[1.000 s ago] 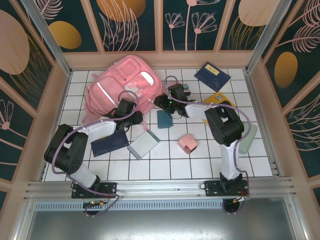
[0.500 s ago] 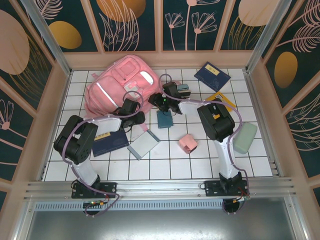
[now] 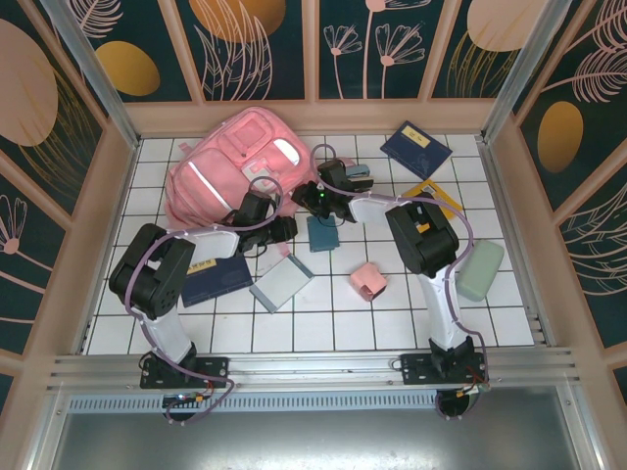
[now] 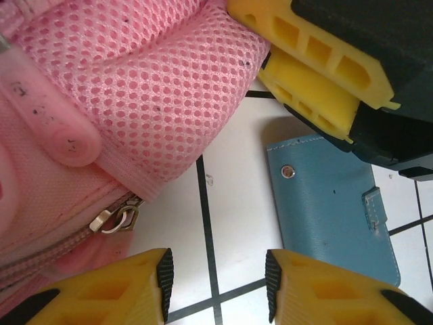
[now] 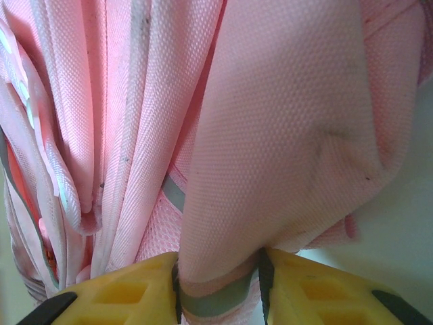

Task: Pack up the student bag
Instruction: Unzip the student bag at the top-center of the table.

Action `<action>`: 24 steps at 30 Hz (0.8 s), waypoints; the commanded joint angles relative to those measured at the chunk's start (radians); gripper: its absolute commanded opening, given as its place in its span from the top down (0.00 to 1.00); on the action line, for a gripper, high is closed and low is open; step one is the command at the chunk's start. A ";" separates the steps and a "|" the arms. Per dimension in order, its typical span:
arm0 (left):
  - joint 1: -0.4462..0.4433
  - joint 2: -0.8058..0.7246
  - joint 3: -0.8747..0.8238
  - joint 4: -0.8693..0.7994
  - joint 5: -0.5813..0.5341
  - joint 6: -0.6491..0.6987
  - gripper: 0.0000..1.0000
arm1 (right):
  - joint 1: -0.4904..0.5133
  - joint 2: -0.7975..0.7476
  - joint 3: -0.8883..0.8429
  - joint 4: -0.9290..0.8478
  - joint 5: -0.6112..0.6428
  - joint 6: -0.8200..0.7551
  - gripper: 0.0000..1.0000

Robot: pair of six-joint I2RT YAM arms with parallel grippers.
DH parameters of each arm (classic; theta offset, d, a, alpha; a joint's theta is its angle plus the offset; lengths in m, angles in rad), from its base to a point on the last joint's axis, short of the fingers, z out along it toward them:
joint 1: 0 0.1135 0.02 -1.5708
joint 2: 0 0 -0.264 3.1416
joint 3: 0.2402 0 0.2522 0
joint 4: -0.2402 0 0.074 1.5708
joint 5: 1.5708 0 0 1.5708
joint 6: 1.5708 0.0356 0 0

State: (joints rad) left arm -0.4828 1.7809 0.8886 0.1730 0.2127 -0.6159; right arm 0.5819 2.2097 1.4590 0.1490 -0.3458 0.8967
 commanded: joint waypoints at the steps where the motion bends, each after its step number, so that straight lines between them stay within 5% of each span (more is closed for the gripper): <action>1: 0.003 -0.048 0.007 -0.012 -0.036 -0.021 0.58 | 0.018 0.021 0.021 -0.020 -0.017 -0.014 0.64; 10: 0.027 -0.081 -0.025 -0.086 -0.220 -0.027 0.73 | 0.020 0.017 0.020 -0.028 -0.025 -0.014 0.68; 20: 0.045 -0.073 -0.045 -0.110 -0.263 -0.037 0.76 | 0.038 0.081 0.095 -0.100 -0.045 0.041 0.52; 21: 0.046 -0.076 -0.049 -0.109 -0.260 -0.042 0.75 | 0.037 0.090 0.100 -0.098 -0.049 0.055 0.54; 24: 0.046 -0.095 -0.064 -0.105 -0.261 -0.048 0.75 | 0.037 0.101 0.108 -0.079 -0.065 0.068 0.86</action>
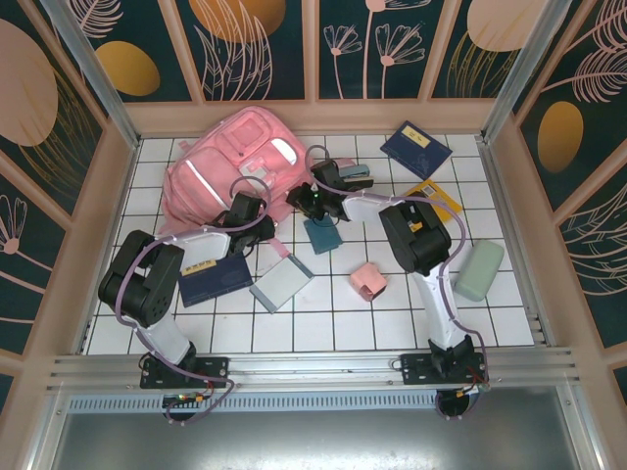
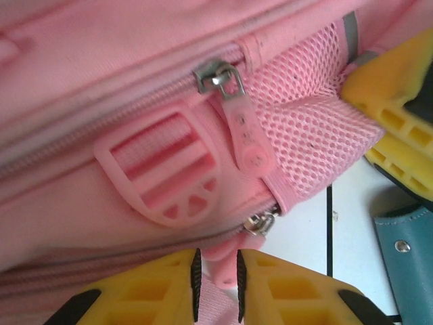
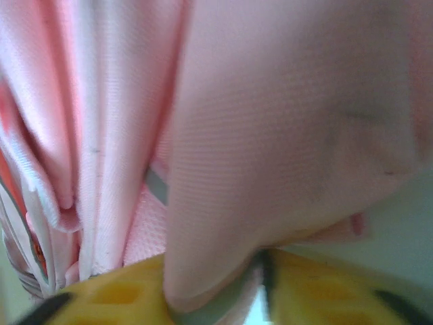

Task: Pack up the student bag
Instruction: Unzip the student bag at the top-center of the table.

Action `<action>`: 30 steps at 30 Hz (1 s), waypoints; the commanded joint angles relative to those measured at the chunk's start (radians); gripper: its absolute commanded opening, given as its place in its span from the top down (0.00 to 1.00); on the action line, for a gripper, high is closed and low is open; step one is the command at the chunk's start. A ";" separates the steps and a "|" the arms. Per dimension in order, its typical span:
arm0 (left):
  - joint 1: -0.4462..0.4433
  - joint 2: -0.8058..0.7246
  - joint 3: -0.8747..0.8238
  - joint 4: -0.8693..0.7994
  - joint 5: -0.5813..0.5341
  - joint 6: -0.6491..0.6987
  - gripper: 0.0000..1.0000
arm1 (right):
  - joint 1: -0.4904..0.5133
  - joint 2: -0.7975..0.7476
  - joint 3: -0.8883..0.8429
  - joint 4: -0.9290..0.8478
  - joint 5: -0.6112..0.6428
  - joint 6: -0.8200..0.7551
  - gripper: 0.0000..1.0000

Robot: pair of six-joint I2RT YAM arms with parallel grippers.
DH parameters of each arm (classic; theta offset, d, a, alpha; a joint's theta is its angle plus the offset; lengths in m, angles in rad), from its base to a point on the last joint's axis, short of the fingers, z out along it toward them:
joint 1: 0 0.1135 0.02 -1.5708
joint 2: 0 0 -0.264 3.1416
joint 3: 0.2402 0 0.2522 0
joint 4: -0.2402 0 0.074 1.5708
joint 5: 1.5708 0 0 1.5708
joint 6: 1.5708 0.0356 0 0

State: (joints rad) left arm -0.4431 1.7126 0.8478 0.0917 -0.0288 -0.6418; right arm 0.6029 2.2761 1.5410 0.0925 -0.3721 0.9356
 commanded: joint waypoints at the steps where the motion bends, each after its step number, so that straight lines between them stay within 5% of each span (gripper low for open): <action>1: 0.006 -0.036 -0.026 -0.027 -0.029 -0.021 0.75 | 0.017 0.028 0.026 -0.018 -0.039 0.027 0.94; 3: 0.006 -0.053 -0.031 -0.040 -0.062 -0.010 0.75 | 0.017 0.009 0.022 -0.002 -0.039 0.019 1.00; 18: 0.090 -0.109 -0.010 -0.102 -0.135 0.054 0.75 | 0.035 -0.163 0.044 0.124 -0.061 -0.054 1.00; 30: 0.122 -0.024 0.015 -0.083 -0.138 0.111 0.74 | 0.029 -0.038 0.037 0.067 -0.050 -0.067 1.00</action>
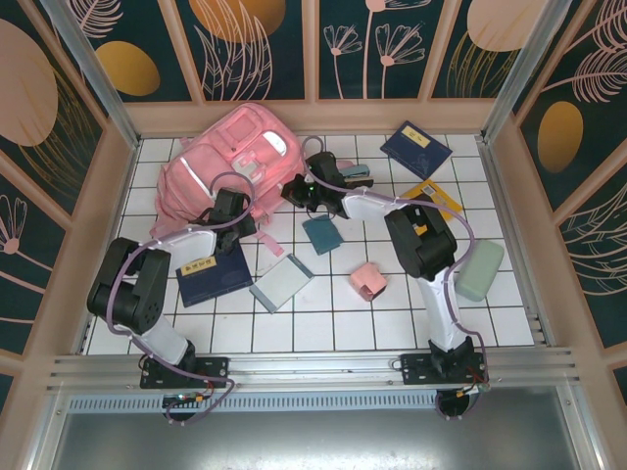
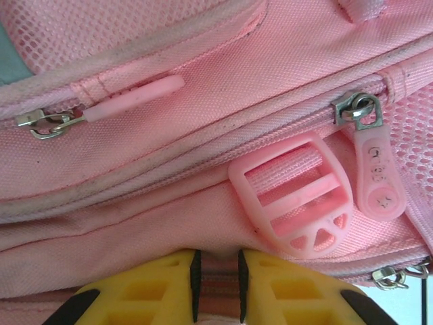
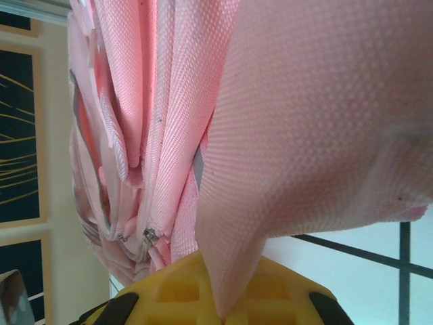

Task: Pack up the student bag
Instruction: Unzip the student bag at the top-center of the table.

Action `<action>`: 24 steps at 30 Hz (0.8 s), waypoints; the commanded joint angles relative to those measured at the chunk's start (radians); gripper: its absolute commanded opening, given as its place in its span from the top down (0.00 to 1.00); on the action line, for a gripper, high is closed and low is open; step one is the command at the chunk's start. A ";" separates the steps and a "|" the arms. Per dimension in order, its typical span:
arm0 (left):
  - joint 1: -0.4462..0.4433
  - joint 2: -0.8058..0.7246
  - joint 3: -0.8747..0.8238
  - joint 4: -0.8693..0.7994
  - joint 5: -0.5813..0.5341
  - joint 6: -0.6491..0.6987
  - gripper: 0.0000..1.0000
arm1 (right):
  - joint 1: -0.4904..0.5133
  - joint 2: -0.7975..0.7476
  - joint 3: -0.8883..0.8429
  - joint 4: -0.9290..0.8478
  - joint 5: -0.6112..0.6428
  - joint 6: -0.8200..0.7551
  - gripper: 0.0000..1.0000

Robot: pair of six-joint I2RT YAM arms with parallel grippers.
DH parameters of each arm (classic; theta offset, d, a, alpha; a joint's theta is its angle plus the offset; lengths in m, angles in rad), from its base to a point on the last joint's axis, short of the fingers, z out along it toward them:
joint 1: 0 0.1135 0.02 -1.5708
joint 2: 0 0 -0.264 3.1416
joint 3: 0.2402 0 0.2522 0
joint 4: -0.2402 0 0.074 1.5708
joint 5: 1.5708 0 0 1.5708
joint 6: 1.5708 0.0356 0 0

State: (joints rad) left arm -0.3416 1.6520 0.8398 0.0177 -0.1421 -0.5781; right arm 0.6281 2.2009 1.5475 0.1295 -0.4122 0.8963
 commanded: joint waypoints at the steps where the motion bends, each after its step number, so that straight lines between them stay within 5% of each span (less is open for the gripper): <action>1: 0.022 0.044 0.029 -0.011 -0.023 0.052 0.74 | 0.004 0.050 0.035 0.025 -0.008 -0.031 1.00; 9: 0.015 -0.014 -0.002 0.018 0.080 0.002 0.70 | -0.001 0.116 0.087 -0.018 0.019 -0.046 1.00; 24: -0.069 0.057 -0.003 0.087 0.080 -0.026 0.70 | -0.004 0.133 0.115 -0.042 0.018 -0.046 1.00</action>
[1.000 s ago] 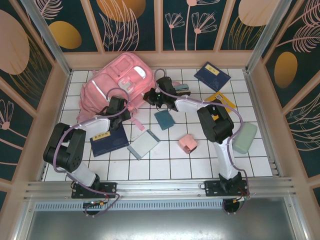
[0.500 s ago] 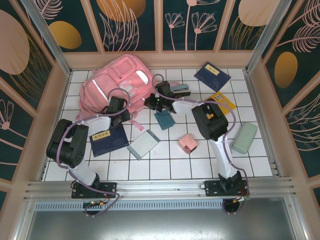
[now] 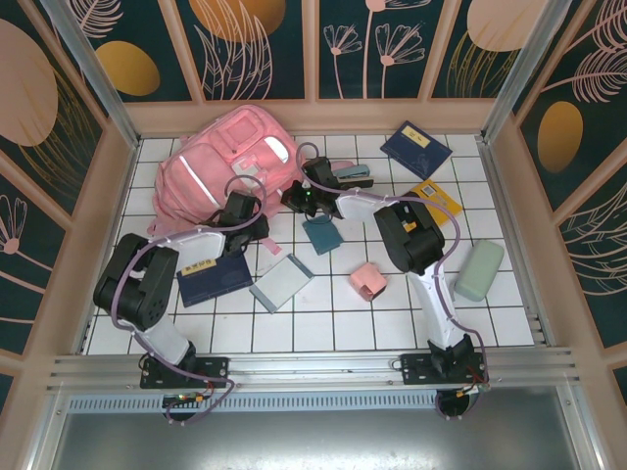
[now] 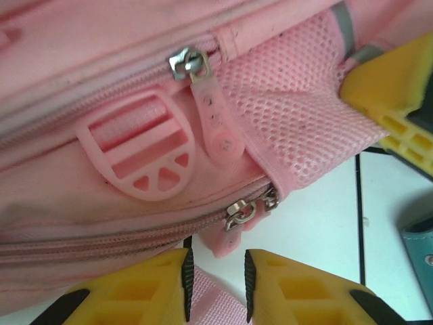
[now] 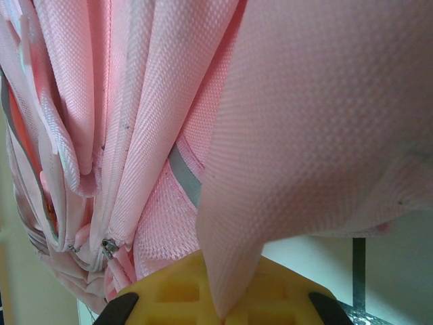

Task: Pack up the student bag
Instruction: Unzip the student bag at the top-center of the table.

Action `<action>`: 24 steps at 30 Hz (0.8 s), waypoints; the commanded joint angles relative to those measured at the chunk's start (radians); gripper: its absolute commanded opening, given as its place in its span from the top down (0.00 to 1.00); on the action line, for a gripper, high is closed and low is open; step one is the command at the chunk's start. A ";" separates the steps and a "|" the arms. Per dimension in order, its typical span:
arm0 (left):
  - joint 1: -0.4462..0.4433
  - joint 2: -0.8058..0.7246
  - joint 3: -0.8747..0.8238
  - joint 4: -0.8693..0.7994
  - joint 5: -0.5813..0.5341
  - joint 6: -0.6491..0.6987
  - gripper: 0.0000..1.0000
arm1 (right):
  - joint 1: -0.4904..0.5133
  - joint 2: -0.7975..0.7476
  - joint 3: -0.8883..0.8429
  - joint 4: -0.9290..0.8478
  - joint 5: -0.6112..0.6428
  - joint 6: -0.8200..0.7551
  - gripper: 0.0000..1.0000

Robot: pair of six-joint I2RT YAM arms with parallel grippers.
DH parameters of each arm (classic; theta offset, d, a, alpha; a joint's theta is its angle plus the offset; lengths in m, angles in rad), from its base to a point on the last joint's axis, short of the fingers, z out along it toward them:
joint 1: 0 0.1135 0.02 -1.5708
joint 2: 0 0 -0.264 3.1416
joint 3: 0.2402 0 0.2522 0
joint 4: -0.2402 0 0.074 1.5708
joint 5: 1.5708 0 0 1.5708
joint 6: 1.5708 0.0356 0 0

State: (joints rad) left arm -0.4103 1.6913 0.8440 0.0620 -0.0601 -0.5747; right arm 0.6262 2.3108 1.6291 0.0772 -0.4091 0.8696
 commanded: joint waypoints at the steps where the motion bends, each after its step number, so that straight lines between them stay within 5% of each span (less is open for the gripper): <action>1: 0.001 0.046 -0.009 0.049 -0.003 -0.032 0.70 | -0.001 0.022 0.032 0.010 0.014 -0.019 1.00; 14: 0.001 0.120 0.023 0.084 -0.023 -0.042 0.73 | -0.001 0.018 0.022 0.013 0.012 -0.018 1.00; 24: 0.002 0.085 0.023 0.032 -0.053 -0.024 0.99 | -0.003 0.012 0.013 0.016 0.013 -0.017 1.00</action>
State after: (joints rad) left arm -0.4126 1.7840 0.8513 0.1299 -0.0654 -0.5972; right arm 0.6262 2.3116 1.6295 0.0738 -0.4084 0.8696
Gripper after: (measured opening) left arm 0.058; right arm 0.053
